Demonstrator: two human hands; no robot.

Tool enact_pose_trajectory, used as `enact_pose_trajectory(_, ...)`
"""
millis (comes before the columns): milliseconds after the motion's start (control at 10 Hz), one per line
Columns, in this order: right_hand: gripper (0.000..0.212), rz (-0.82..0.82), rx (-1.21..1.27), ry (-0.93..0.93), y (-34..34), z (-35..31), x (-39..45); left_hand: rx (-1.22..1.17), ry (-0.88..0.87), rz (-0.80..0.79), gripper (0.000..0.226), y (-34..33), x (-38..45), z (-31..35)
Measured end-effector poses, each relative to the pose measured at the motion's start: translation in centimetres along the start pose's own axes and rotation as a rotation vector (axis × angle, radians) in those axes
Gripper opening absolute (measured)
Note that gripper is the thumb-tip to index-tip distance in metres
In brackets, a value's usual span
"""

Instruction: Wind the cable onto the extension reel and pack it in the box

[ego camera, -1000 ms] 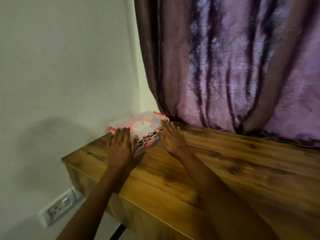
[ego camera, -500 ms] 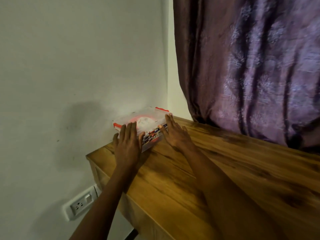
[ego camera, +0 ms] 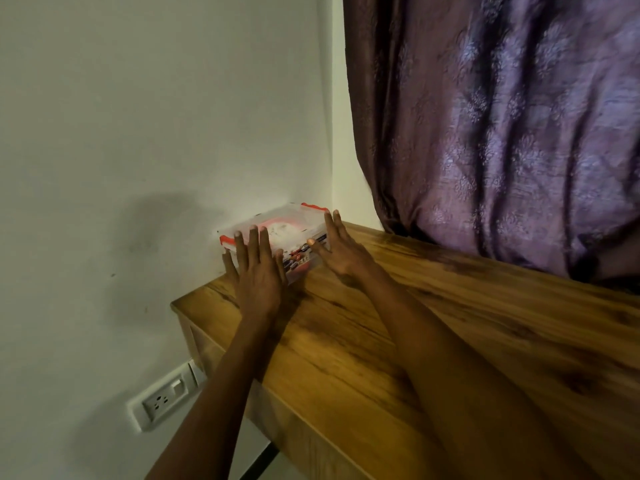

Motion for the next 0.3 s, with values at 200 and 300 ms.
enact_pose_trajectory(200, 0.075, 0.089, -0.119, -0.014, 5.3, 6.9, -5.4, -0.185, -0.322, -0.071, 0.051, 0.2, -1.0, 10.5)
enact_pose_trajectory(300, 0.073, 0.129, -0.196, -0.166, 9.5, 14.1, -9.5, -0.281, -0.478, -0.27, 0.045, -1.8, -3.4, 17.0)
Point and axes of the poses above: each hand's wrist, its own x-axis towards the middle knuckle, its own y-axis out of the back of the hand, z = x × y, the point moved 8 cm from there along x, towards the middle knuckle, and after that the axes turned 6 degrees about z, right-handed, at the moved point
